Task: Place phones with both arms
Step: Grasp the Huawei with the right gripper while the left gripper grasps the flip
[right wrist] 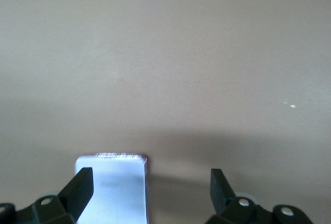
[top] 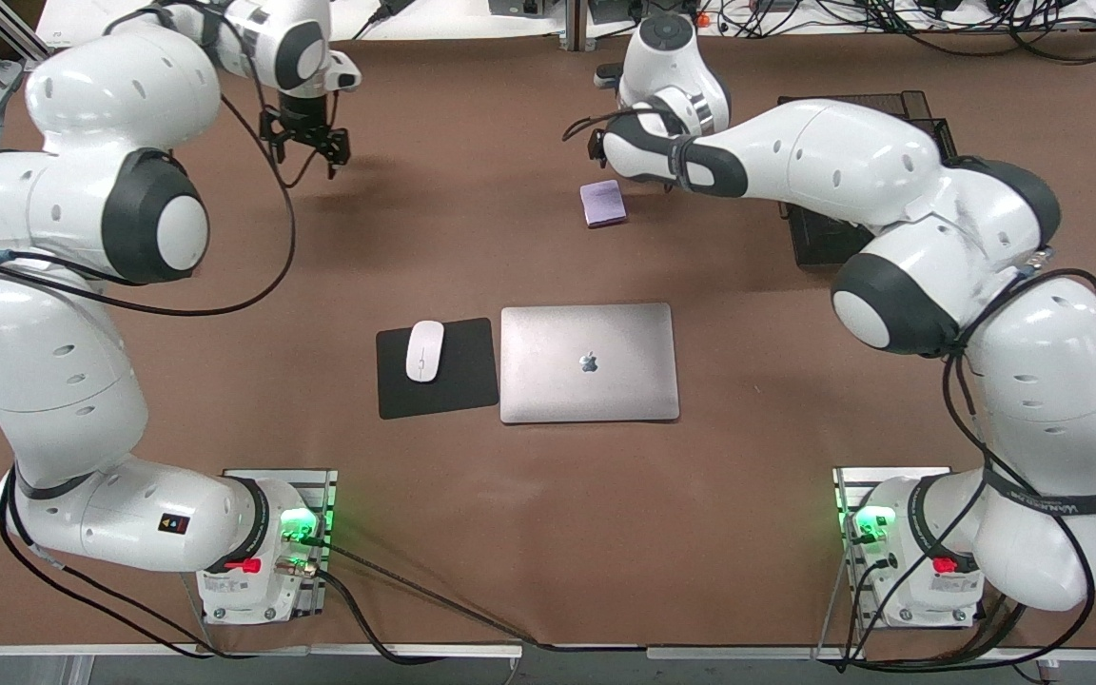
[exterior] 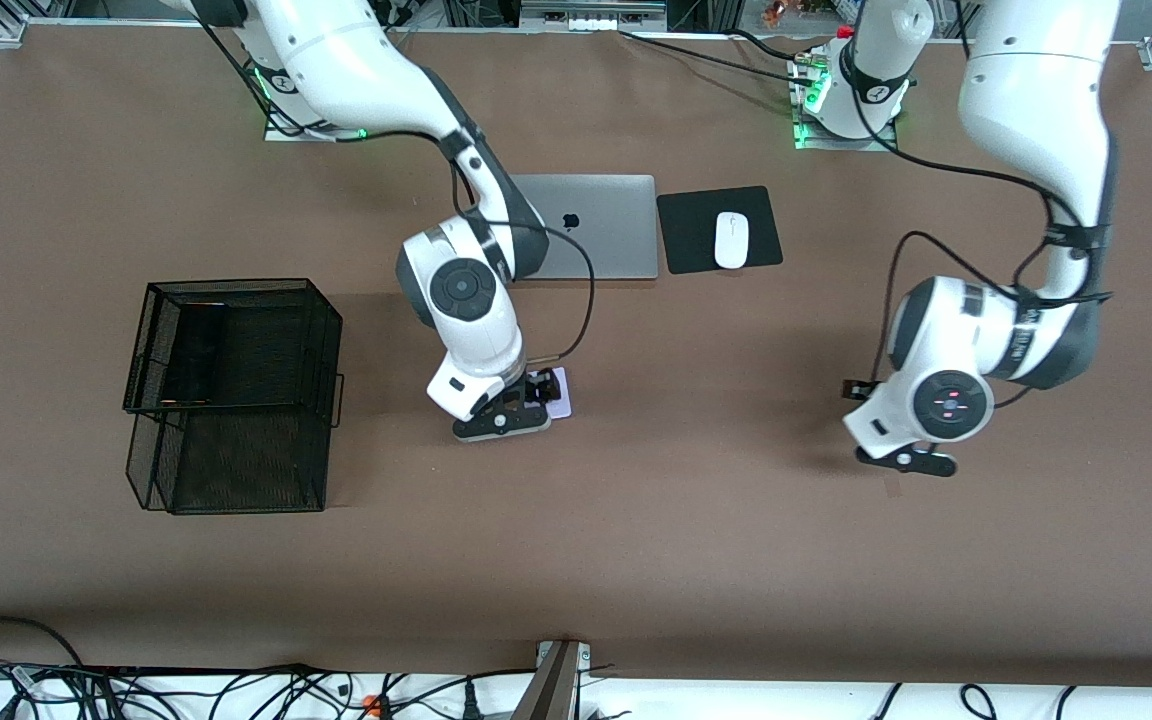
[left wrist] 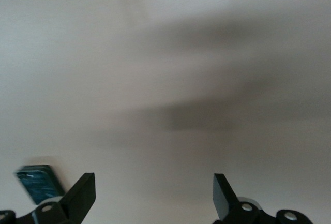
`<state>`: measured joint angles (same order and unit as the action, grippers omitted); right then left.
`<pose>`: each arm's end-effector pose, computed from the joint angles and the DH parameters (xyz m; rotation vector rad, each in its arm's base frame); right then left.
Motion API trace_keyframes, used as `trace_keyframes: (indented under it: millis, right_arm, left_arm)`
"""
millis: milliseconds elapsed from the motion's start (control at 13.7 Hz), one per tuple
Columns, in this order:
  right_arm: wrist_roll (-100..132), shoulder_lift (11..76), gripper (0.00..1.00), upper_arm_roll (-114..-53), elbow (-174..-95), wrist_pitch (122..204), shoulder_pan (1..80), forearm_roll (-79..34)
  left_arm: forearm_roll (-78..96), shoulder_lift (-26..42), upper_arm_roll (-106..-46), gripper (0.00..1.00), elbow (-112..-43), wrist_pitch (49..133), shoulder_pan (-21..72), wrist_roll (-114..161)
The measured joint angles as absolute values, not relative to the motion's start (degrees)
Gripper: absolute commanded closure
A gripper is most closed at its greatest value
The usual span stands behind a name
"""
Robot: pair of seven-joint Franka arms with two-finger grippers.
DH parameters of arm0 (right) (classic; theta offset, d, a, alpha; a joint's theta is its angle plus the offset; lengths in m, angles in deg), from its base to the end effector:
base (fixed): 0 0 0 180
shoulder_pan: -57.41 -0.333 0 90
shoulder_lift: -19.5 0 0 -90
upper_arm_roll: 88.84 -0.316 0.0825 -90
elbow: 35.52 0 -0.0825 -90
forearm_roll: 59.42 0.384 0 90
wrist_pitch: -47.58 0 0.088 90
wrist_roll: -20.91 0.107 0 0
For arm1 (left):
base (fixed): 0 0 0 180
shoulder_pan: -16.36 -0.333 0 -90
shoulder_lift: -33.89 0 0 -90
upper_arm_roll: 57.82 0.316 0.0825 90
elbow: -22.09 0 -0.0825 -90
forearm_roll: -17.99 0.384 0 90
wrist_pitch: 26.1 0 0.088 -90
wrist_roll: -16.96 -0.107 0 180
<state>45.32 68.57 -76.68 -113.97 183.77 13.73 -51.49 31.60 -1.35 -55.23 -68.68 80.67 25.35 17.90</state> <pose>0.6203 0.4255 0.2264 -3.0881 -0.1813 -0.2701 0.6557 -0.0588 0.2570 -2.8290 0.2935 0.4587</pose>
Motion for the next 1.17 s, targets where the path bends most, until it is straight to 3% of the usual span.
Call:
trace_keyframes:
  millis: [657,1168]
  right_arm:
    - [48.6,71.13,0.0,-79.81,-112.68,186.91,13.72,-47.11]
    - [45.39,72.4,0.0,-80.89,-112.65,186.95,13.52,-47.23]
  left_arm:
    - [34.06,6.23,-55.11,0.0,-87.34,104.73,8.39,2.28]
    - [34.06,10.35,-55.66,0.0,-97.37,114.3,-0.88,2.11]
